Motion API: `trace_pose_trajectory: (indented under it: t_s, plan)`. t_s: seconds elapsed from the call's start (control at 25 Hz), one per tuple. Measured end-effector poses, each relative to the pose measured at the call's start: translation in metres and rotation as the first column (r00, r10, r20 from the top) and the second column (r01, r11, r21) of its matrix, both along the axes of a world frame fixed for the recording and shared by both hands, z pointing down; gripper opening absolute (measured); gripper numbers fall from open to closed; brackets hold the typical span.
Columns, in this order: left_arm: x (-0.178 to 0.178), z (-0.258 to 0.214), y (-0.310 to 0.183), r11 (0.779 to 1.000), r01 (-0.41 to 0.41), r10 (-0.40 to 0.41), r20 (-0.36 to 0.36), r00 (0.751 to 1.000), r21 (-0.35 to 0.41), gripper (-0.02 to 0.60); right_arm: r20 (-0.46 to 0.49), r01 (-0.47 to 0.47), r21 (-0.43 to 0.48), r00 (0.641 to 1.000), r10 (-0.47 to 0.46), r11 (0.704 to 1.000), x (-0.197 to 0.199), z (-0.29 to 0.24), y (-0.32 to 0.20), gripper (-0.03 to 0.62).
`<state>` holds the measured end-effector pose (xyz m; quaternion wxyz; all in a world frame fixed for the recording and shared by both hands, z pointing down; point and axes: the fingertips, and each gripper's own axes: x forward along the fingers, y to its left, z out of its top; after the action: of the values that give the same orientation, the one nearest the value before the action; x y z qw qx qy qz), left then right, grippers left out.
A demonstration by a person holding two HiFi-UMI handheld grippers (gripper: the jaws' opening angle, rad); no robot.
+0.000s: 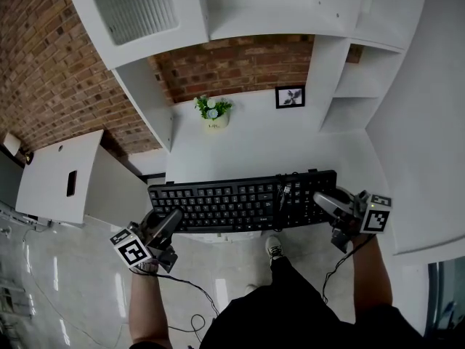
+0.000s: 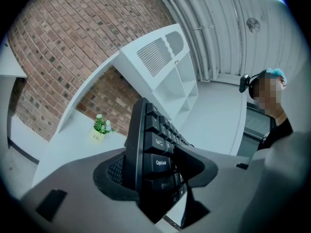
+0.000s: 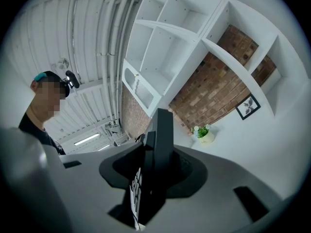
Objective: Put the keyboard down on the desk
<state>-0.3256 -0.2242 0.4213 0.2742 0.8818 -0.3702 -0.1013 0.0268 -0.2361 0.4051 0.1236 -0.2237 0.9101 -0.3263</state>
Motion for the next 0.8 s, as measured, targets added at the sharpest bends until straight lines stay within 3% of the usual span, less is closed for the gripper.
trace_pose_trajectory:
  t_s: [0.2,0.36,0.56,0.8]
  plan:
    - [0.001,0.029,-0.068,0.999,0.034,-0.034,0.012,0.999,-0.033,0.265,0.007,0.029,-0.036,1.0,-0.029,0.999,0.0,0.033,-0.081,0.152]
    - [-0.001,0.027,-0.058,0.997,0.021,-0.021,0.002,1.0,-0.071,0.267,-0.008,0.011,-0.077,1.0,-0.012,0.997,-0.003,0.029,-0.066,0.153]
    - [0.001,0.047,-0.087,0.991,0.038,-0.038,0.001,0.999,-0.127,0.267,-0.028,0.007,-0.138,1.0,-0.011,0.99,-0.001,0.046,-0.099,0.16]
    - [0.002,0.056,-0.092,0.983,0.013,-0.02,-0.033,0.999,-0.182,0.27,-0.07,-0.008,-0.204,0.998,-0.007,0.979,-0.006,0.054,-0.104,0.166]
